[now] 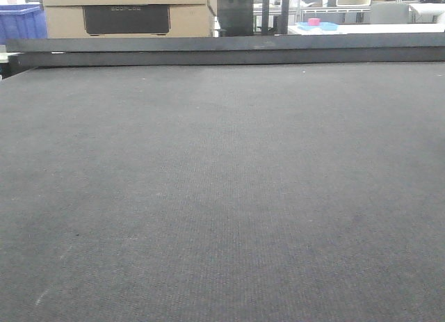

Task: Place cylindrical capacitor in blue bin on shelf

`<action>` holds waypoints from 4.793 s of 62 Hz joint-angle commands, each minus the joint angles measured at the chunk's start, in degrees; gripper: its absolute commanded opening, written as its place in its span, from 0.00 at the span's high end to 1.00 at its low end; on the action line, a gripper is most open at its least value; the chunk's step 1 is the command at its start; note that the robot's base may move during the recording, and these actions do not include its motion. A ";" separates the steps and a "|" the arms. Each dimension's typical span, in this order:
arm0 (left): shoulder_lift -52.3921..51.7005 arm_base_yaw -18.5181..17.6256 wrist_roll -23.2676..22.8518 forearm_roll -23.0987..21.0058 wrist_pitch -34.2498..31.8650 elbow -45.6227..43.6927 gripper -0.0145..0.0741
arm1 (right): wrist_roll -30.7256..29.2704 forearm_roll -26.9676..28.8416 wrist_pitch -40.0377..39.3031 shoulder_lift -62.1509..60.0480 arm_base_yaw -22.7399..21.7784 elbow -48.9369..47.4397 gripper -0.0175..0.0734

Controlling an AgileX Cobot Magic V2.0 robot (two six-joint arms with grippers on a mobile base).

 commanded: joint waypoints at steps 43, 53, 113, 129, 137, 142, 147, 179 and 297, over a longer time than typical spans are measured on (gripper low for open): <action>-2.65 -0.42 0.02 0.10 -1.07 -0.09 0.96 | -0.39 -0.10 -1.35 -2.11 -0.19 0.09 0.99; -2.65 -0.42 0.02 0.10 -1.07 -0.09 0.96 | -0.39 -0.10 -1.35 -2.11 -0.19 0.09 0.99; -2.65 -0.42 0.02 0.10 -1.07 -0.09 0.96 | -0.39 -0.10 -1.35 -2.11 -0.19 0.09 0.99; -2.65 -0.42 0.02 0.10 -1.07 -0.09 0.96 | -0.39 -0.10 -1.35 -2.11 -0.19 0.09 0.99; -2.65 -0.42 0.02 0.10 -1.07 -0.09 0.96 | -0.39 -0.10 -1.35 -2.11 -0.19 0.09 0.99; -2.65 -0.30 0.02 0.10 -1.06 -0.09 0.96 | -0.39 -0.10 -1.35 -2.11 -0.19 0.09 0.99; -2.65 -0.30 0.02 0.10 -1.06 -0.09 0.96 | -0.39 -0.10 -1.35 -2.11 -0.19 0.09 0.99; -2.65 -0.30 0.02 0.10 -1.06 -0.09 0.96 | -0.39 -0.10 -1.35 -2.11 -0.19 0.09 0.99; -2.65 -0.30 0.02 0.10 -1.06 -0.09 0.96 | -0.39 -0.10 -1.35 -2.11 -0.19 0.09 0.99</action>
